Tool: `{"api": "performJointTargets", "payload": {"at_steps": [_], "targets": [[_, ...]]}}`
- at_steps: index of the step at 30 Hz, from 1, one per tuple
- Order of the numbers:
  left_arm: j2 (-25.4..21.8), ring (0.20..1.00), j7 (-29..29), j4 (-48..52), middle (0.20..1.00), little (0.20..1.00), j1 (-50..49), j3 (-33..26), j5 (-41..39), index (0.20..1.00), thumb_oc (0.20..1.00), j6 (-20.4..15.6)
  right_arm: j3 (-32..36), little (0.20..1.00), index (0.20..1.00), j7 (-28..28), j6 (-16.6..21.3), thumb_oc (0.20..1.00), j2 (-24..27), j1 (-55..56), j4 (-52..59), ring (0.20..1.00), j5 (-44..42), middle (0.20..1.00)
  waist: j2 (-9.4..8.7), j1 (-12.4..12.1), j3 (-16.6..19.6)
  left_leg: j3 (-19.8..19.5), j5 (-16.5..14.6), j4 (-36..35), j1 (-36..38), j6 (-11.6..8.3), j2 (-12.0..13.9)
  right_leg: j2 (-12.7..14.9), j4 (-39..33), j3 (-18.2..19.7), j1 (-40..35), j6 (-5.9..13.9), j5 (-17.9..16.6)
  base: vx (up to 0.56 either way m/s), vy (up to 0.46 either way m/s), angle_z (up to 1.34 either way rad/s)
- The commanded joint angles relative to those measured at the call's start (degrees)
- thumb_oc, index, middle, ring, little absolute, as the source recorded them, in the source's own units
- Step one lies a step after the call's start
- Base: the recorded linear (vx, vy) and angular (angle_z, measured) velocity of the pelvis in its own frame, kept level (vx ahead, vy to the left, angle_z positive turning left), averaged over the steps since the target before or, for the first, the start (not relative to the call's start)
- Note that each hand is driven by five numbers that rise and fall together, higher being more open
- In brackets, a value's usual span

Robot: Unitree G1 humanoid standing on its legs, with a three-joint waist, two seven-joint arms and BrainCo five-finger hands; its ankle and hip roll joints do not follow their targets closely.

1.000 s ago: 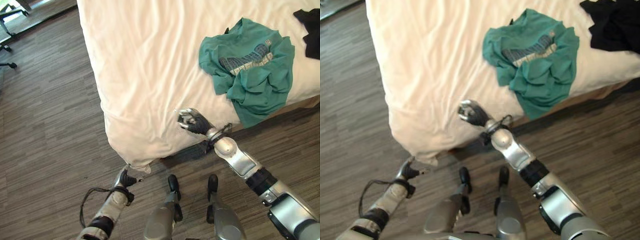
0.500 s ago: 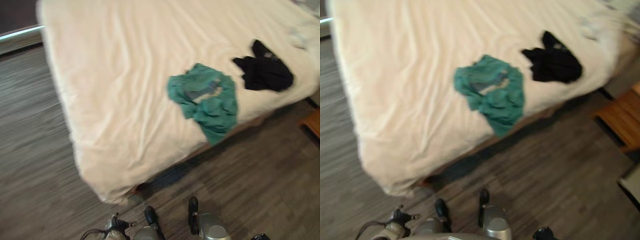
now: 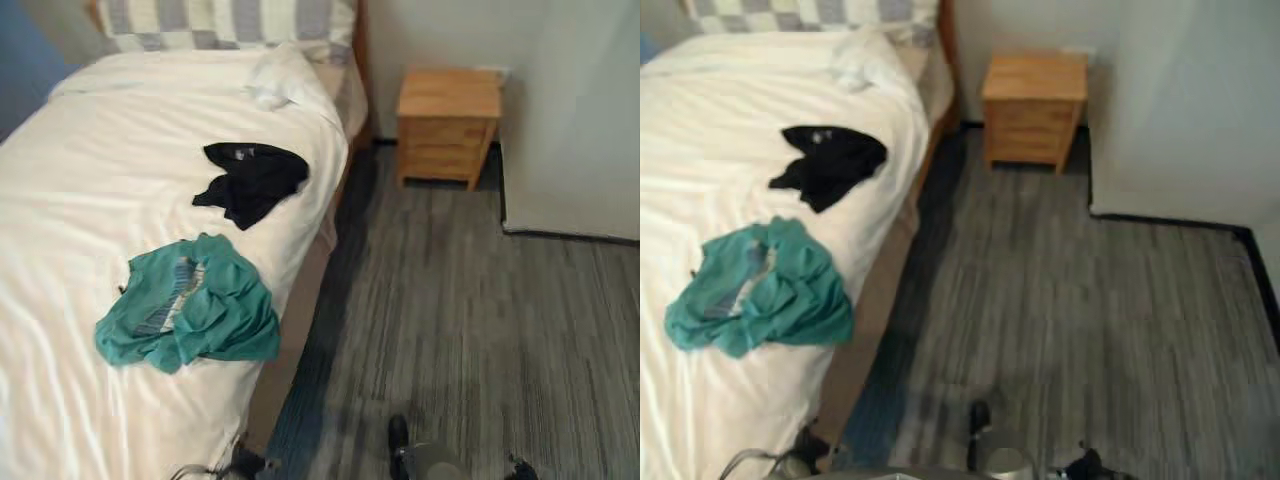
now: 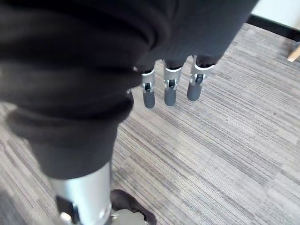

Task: Tidy up the quilt and then pick up the clothes from the bed and put them into the laundry hamper.

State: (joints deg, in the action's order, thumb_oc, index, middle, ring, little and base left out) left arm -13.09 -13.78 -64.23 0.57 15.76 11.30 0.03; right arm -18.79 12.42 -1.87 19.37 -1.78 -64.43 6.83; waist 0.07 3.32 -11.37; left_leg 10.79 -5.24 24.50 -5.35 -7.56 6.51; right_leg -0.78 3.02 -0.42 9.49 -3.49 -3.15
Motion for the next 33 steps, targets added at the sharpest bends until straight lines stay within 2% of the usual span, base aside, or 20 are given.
{"api": "performJointTargets", "payload": {"at_steps": [1,2,3,4,5,8,10,11,12,13,14,15,16,17,20,23,27,29,30,33], "targets": [[-0.09,1.0,-2.99,-1.27,1.0,1.0,3.54,-1.04,-4.0,1.0,1.0,-0.55,0.59,1.0,1.0,1.53,0.35,1.0,-0.21,-0.78,4.46,1.0,1.39,1.0,-1.6,-1.68,-6.9,-1.73,-0.71,-3.48,-4.87,4.69,0.96,3.4,-5.73,-0.31,-10.94,6.95,10.17,0.36,0.114,-2.25],[0.11,1.0,-2.96,-0.61,1.0,1.0,3.57,-0.95,-4.13,1.0,1.0,-0.82,0.43,1.0,1.0,1.54,0.52,1.0,-0.21,-0.85,5.02,1.0,1.43,1.0,-1.3,-2.16,-6.54,-2.14,0.6,-9.55,-4.45,4.5,0.8,3.48,-6.95,0.21,-11.9,7.46,9.96,0.26,0.095,-1.11],[0.1,1.0,-2.96,-0.61,1.0,1.0,3.57,-0.96,-4.13,1.0,1.0,-0.82,0.43,1.0,1.0,1.54,0.51,1.0,-0.22,-0.85,5.03,1.0,1.43,1.0,-1.39,-2.19,-6.44,-2.05,0.93,-10.0,-4.36,4.5,0.7,3.56,-6.97,0.26,-11.78,7.45,9.88,0.43,0.176,-0.93],[0.4,1.0,-2.88,0.72,1.0,1.0,3.63,-0.22,-3.99,1.0,1.0,-1.11,0.16,1.0,1.0,1.78,0.8,1.0,-0.33,-1.05,5.47,1.0,1.15,1.0,-0.8,-3.33,-6.28,-3.36,4.63,-18.24,-4.63,3.64,-0.74,2.87,-7.78,1.72,-13.41,7.65,10.37,0.43,0.16,-0.95],[0.42,1.0,-2.89,1.66,1.0,1.0,3.71,0.53,-3.47,1.0,1.0,-1.29,0.16,1.0,1.0,2.03,0.96,1.0,-0.09,-1.09,5.72,1.0,0.99,1.0,-0.5,-3.89,-6.08,-3.99,7.74,-21.26,-6.31,3.2,-1.56,2.28,-7.72,2.37,-14.13,7.43,11.08,0.56,0.203,-0.74],[0.38,1.0,-2.21,2.12,1.0,1.0,4.16,1.89,-1.88,1.0,1.0,-1.04,0.39,1.0,1.0,2.1,0.95,1.0,-0.4,-0.84,4.43,1.0,1.09,1.0,-0.69,-4.84,-5.56,-1.38,10.28,-24.86,-9.75,3.11,-2.15,1.52,-7.31,3.63,-18.17,7.44,14.17,0.48,0.157,-0.46],[0.11,1.0,-1.78,1.82,1.0,1.0,3.68,1.69,-1.56,1.0,1.0,-0.69,0.38,1.0,1.0,1.55,0.8,1.0,-1.57,0.06,2.39,1.0,1.78,1.0,-1.46,-5.24,-4.45,-1.49,10.66,-26.03,-7.81,5.0,-3.06,1.38,-3.71,4.69,-19.89,7.78,16.58,0.56,0.188,-0.55],[-0.12,1.0,-1.65,1.79,1.0,1.0,3.63,1.43,-2.0,1.0,1.0,-0.61,0.52,1.0,1.0,1.64,0.65,1.0,-2.16,-0.06,1.34,1.0,1.64,1.0,-2.24,-5.55,-4.04,-1.85,10.37,-25.25,-7.56,5.84,-3.86,1.53,0.96,4.58,-18.95,8.44,16.35,0.55,0.153,-0.48],[-0.66,1.0,-1.37,1.54,1.0,1.0,3.69,1.28,-2.05,1.0,1.0,-0.5,1.07,1.0,1.0,1.82,0.7,1.0,-2.87,0.18,0.53,1.0,1.27,1.0,-3.08,-5.32,-4.23,-1.31,9.42,-24.75,-6.64,6.57,-4.41,1.46,8.51,3.75,-16.74,10.89,15.2,0.45,0.104,-0.28],[-1.09,1.0,-1.28,1.72,1.0,1.0,3.74,1.02,-2.24,1.0,1.0,-0.43,1.54,1.0,1.0,1.59,0.5,1.0,-3.39,0.32,0.46,1.0,1.17,1.0,-3.18,-4.88,-4.71,-1.3,8.51,-24.85,-4.57,7.0,-4.48,2.0,15.99,2.97,-13.69,12.93,12.93,0.45,0.108,-0.37],[-1.69,1.0,-1.4,1.88,1.0,1.0,3.92,1.03,-2.16,1.0,1.0,-0.22,2.06,1.0,1.0,1.8,0.66,1.0,-3.47,0.12,1.32,1.0,0.41,1.0,-3.17,-3.65,-5.56,-0.76,7.51,-25.34,-2.15,7.46,-4.43,2.26,24.25,3.22,-9.12,15.05,7.82,0.36,0.116,-0.13],[-2.0,1.0,-1.39,1.96,1.0,1.0,4.49,1.28,-2.24,1.0,1.0,0.07,2.72,1.0,1.0,1.86,0.6,1.0,-3.77,-0.39,2.83,1.0,-0.52,1.0,-2.2,-2.6,-6.46,-1.04,7.01,-26.41,0.47,7.92,-3.61,1.88,31.82,2.84,-3.26,14.67,5.53,0.24,0.107,-0.06],[-1.98,1.0,-1.39,1.95,1.0,1.0,4.51,1.28,-2.24,1.0,1.0,0.07,2.73,1.0,1.0,1.86,0.59,1.0,-3.76,-0.41,2.84,1.0,-0.52,1.0,-2.08,-2.71,-6.31,-0.96,7.05,-26.4,0.27,7.88,-3.45,1.72,31.77,2.9,-3.02,14.63,5.38,0.35,0.159,0.07],[-2.76,1.0,-1.5,1.92,1.0,1.0,5.05,1.97,-1.19,1.0,1.0,0.07,3.32,1.0,1.0,2.14,1.01,1.0,-3.99,-0.69,5.64,1.0,-1.89,1.0,-0.68,-1.07,-7.87,-0.48,6.2,-28.58,4.73,7.75,-2.72,2.38,35.36,-0.01,2.68,13.61,6.82,0.43,0.138,0.03],[-3.16,1.0,-1.1,1.39,1.0,1.0,5.91,3.14,0.52,1.0,1.0,-0.15,3.09,1.0,1.0,2.1,1.69,1.0,-3.99,-0.28,8.66,1.0,-3.24,1.0,-0.4,1.5,-8.24,-0.63,3.07,-29.5,9.12,6.87,-3.7,2.0,20.91,-2.99,5.5,11.64,9.06,0.58,0.058,0.19],[-3.37,1.0,-0.78,0.64,1.0,1.0,6.77,2.92,2.25,1.0,1.0,-0.32,2.86,1.0,1.0,1.88,1.41,1.0,-4.06,-0.68,8.55,1.0,-3.12,1.0,-0.89,3.63,-7.42,-1.28,-1.25,-29.5,13.28,5.49,-4.74,3.44,0.99,-2.6,7.5,12.98,4.45,0.63,-0.055,0.38],[-2.54,1.0,-0.47,-1.68,1.0,1.0,6.17,0.84,0.19,1.0,1.0,-0.71,2.26,1.0,1.0,1.13,0.92,1.0,-4.01,-0.61,7.15,1.0,-1.67,1.0,-0.11,3.96,-6.31,-1.14,-5.35,-28.81,19.25,4.62,-4.07,4.3,-1.84,-5.65,7.93,13.28,3.15,0.59,-0.054,0.1],[0.08,1.0,-1.23,-2.14,1.0,1.0,4.65,-3.57,-8.38,1.0,1.0,-1.08,1.31,1.0,1.0,0.53,0.55,1.0,-3.82,0.27,3.65,1.0,-0.16,1.0,0.12,3.25,-5.91,-1.79,2.61,-6.14,14.29,2.29,-0.35,2.67,-1.9,-6.24,1.89,9.61,2.26,0.73,-0.296,0.07],[0.63,1.0,-1.55,0.38,1.0,1.0,4.6,-4.23,-12.31,1.0,1.0,-1.43,0.05,1.0,1.0,0.64,0.01,1.0,-2.84,-0.36,3.6,1.0,1.14,1.0,-1.63,0.73,-7.87,-5.24,7.43,13.53,3.57,3.04,-0.2,2.7,-2.97,-6.59,-2.98,6.41,3.69,0.44,-0.281,0.44],[0.8,1.0,-1.9,1.47,1.0,1.0,5.7,-3.6,-13.8,1.0,1.0,-1.65,-0.86,1.0,1.0,0.51,-0.25,1.0,-2.25,-1.82,3.32,1.0,1.58,1.0,-2.95,-1.5,-8.99,-6.23,4.49,20.26,-5.11,4.18,-1.31,3.45,-4.34,-5.81,-6.8,5.78,5.02,0.39,-0.114,0.15]]}}
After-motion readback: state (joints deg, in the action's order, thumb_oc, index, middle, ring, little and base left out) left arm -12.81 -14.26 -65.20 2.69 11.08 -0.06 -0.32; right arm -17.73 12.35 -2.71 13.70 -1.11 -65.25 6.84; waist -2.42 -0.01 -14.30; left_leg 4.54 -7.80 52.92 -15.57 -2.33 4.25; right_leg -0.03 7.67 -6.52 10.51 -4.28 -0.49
